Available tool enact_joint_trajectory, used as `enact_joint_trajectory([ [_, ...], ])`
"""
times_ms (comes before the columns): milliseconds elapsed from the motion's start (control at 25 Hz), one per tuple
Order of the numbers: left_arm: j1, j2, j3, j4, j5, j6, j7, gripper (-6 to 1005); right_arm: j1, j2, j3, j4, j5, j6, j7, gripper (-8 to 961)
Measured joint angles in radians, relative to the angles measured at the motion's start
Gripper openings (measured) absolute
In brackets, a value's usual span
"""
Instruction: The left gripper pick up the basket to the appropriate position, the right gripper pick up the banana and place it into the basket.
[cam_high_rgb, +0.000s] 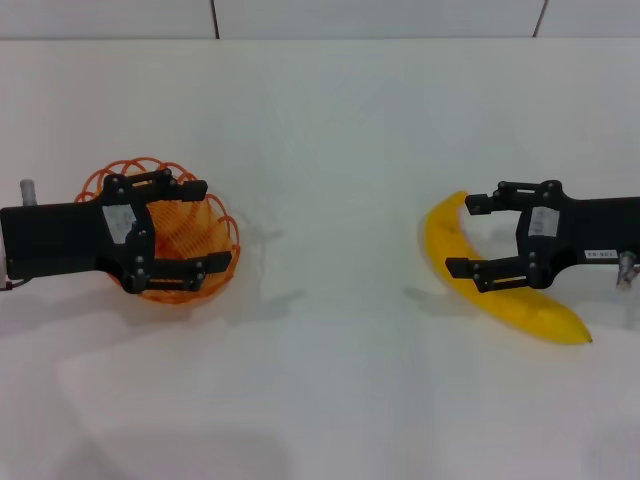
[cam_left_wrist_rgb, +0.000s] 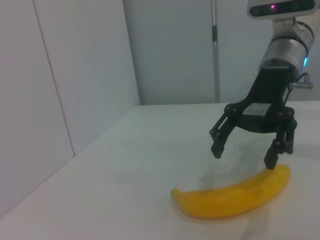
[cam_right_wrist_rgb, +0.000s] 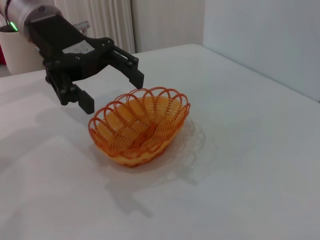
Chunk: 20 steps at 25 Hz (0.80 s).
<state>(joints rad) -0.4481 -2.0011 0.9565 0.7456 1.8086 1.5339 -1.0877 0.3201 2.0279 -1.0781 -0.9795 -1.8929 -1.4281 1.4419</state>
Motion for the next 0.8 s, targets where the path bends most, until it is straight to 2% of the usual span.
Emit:
enact_joint_trajectory([
  [360, 0.000, -0.003, -0.002, 0.000, -0.001, 0.000, -0.002, 875, 0.001, 0.000, -0.002, 0.003, -0.004, 0.000, -0.002, 884],
  [520, -0.003, -0.004, -0.041, 0.016, -0.011, 0.000, -0.049, 876, 0.001, 0.003, 0.000, 0.003, -0.023, 0.001, -0.001, 883],
  [680, -0.004, -0.005, -0.103, 0.098, -0.006, -0.005, -0.203, 875, 0.001, 0.003, -0.002, 0.003, -0.025, 0.002, -0.001, 883],
  [800, -0.002, 0.004, -0.119, 0.178, 0.004, -0.036, -0.344, 874, 0.002, 0.003, -0.002, 0.002, -0.025, 0.003, -0.001, 883],
])
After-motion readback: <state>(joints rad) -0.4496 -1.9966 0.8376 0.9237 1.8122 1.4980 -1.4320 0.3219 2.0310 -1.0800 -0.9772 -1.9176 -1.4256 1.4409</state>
